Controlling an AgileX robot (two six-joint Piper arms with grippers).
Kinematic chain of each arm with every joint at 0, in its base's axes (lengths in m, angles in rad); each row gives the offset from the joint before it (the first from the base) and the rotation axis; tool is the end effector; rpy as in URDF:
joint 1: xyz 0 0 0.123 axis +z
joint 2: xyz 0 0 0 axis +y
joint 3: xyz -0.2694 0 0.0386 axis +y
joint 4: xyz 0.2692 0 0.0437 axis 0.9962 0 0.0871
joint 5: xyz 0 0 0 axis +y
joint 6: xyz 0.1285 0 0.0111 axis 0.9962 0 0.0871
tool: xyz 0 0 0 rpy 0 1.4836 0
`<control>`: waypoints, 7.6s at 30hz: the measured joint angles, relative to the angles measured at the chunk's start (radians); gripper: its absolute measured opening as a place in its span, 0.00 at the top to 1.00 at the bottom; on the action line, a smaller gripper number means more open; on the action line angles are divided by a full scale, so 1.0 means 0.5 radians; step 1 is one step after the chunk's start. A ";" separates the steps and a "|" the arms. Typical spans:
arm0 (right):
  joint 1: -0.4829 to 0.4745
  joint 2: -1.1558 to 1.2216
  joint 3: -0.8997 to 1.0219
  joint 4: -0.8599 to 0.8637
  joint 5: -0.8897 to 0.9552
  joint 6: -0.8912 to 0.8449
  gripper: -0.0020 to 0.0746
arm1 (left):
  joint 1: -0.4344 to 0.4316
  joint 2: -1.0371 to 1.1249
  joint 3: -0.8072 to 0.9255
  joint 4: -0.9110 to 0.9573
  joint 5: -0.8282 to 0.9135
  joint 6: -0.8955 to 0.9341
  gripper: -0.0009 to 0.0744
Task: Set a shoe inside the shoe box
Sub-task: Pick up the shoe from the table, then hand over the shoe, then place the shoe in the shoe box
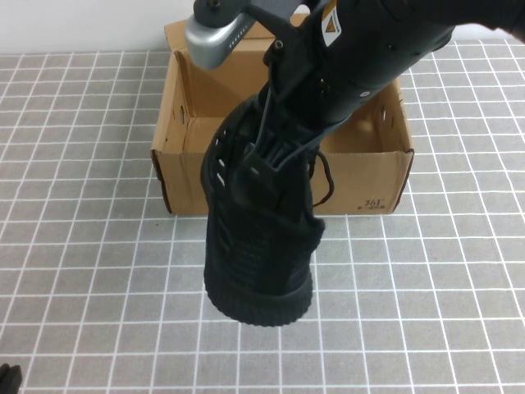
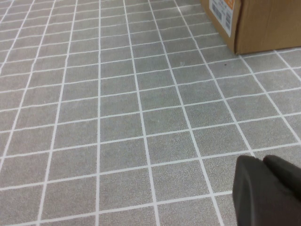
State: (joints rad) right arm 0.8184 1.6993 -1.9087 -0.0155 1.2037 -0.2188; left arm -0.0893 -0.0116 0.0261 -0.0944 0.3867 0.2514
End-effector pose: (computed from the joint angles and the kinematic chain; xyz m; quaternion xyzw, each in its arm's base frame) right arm 0.2791 0.2954 0.3823 -0.4688 0.8210 0.0888 0.3135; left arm 0.1217 -0.0155 0.1585 0.1125 0.8006 0.0076 0.5885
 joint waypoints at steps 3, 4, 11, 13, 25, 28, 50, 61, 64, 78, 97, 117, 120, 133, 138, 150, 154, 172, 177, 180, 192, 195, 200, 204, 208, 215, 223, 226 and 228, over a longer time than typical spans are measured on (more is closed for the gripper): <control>0.000 0.000 0.000 0.014 0.010 0.030 0.97 | 0.000 0.000 0.000 0.000 0.000 0.005 0.99; 0.000 0.000 0.000 0.018 0.012 0.052 0.97 | 0.000 0.000 0.000 0.022 -0.018 0.013 0.99; 0.000 0.000 0.000 0.031 -0.036 0.181 0.97 | 0.000 0.000 0.000 -0.334 -0.401 -0.248 0.99; 0.000 0.000 0.000 0.031 -0.063 0.254 0.97 | 0.000 0.000 0.000 -0.527 -0.516 -0.373 0.99; -0.004 0.050 -0.180 -0.201 -0.039 0.679 0.97 | 0.000 0.041 -0.311 -0.819 -0.323 -0.228 0.99; -0.033 0.123 -0.328 -0.199 0.013 0.720 0.97 | 0.000 0.212 -0.567 -0.819 -0.062 -0.021 0.99; -0.179 0.351 -0.540 -0.127 0.093 0.844 0.97 | 0.000 1.627 -1.512 -2.146 0.597 1.977 0.99; -0.242 0.427 -0.555 -0.102 -0.018 0.844 0.97 | -0.262 2.069 -1.899 -2.005 0.438 2.116 0.99; -0.297 0.444 -0.555 -0.085 -0.018 0.844 0.97 | -0.329 2.163 -2.025 -1.904 0.444 2.106 0.99; -0.386 0.446 -0.555 -0.047 -0.019 0.844 0.97 | -0.502 2.581 -2.923 -0.410 1.207 0.649 0.99; -0.395 0.446 -0.555 -0.043 -0.007 0.837 0.97 | -1.481 2.820 -3.075 0.502 1.379 0.030 0.95; -0.395 0.446 -0.555 -0.043 -0.007 0.774 0.97 | -1.498 2.475 -2.643 0.629 1.023 0.165 0.10; -0.395 0.446 -0.555 -0.039 -0.007 0.753 0.97 | -1.498 2.362 -2.422 0.649 0.771 0.104 0.10; -0.399 0.446 -0.555 -0.035 -0.056 0.740 0.97 | -1.498 2.429 -2.204 0.813 0.014 -0.459 0.10; -0.403 0.446 -0.555 -0.030 -0.056 0.740 0.97 | -1.473 2.471 -2.200 1.186 -0.041 -0.864 0.10; -0.416 0.449 -0.555 0.048 -0.088 0.697 0.97 | -1.293 2.601 -2.200 1.354 -0.227 -1.157 0.10; -0.416 0.451 -0.555 0.064 -0.097 0.688 0.97 | -1.293 2.612 -2.200 1.354 -0.255 -1.157 0.10; -0.416 0.454 -0.555 0.067 -0.108 0.673 0.97 | -1.293 2.788 -2.200 1.419 -0.225 -1.109 0.17; -0.416 0.454 -0.555 0.067 -0.112 0.673 0.97 | -1.293 2.788 -2.200 1.449 -0.225 -1.109 0.42; -0.416 0.454 -0.555 0.067 -0.112 0.673 0.97 | -1.293 2.788 -2.200 1.460 -0.241 -1.125 0.57; -0.416 0.455 -0.555 0.084 -0.109 0.645 0.97 | -1.221 2.788 -2.200 1.548 -0.271 -1.129 0.95; -0.416 0.459 -0.555 0.088 -0.109 0.596 0.93 | -1.203 2.788 -2.200 1.594 -0.291 -1.129 0.95; -0.416 0.447 -0.559 0.031 -0.101 0.588 0.70 | -1.173 2.805 -2.195 1.628 -0.318 -1.132 0.96; -0.416 0.444 -0.559 -0.107 -0.093 0.588 0.57 | -1.164 2.805 -2.190 1.687 -0.341 -1.137 0.96; -0.416 0.440 -0.559 -0.202 -0.083 0.584 0.55 | -1.161 2.805 -2.190 1.721 -0.406 -1.137 0.96; -0.416 0.382 -0.559 -0.441 0.005 0.438 0.54 | -1.084 2.805 -2.190 1.728 -0.436 -1.137 0.96; -0.654 0.360 -0.570 -0.469 0.107 0.336 0.55 | -1.012 2.821 -2.199 1.733 -0.520 -1.142 0.96; -0.845 0.360 -0.570 -0.245 0.115 0.350 0.59 | -0.984 2.877 -2.277 1.733 -0.538 -1.153 0.96; -0.928 0.360 -0.570 -0.110 0.115 0.353 0.63 | -0.974 2.929 -2.354 1.733 -0.538 -1.152 0.96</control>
State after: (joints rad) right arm 0.3545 1.8795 -2.1939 -0.0704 1.2611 -0.0421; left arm -0.5763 1.4527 -1.1507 0.7722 0.1179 -0.3249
